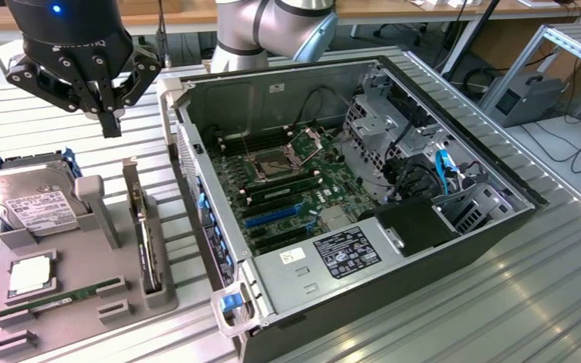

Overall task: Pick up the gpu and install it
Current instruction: 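Reach for the gpu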

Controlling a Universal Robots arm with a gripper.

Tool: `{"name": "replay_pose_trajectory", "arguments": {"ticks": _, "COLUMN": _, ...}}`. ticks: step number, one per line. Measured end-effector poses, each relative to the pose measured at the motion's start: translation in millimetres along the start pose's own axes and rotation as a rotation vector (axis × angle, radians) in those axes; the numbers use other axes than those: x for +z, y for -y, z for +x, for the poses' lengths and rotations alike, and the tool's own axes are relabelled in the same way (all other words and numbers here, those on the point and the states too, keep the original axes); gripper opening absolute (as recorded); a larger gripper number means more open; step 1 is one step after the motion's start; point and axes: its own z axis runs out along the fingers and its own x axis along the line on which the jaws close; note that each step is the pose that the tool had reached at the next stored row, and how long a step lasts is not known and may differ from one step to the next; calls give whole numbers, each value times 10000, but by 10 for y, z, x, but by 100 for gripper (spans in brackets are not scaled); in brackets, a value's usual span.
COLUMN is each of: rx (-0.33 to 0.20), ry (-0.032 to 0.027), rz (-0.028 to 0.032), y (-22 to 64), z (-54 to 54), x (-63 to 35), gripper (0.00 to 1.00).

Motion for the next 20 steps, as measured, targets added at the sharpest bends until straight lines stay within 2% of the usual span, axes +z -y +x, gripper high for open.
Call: {"name": "replay_pose_trajectory", "arguments": {"ticks": 20, "rx": 0, "ry": 0, "rz": 2, "y": 7, "z": 89, "x": -3, "gripper": 11}}
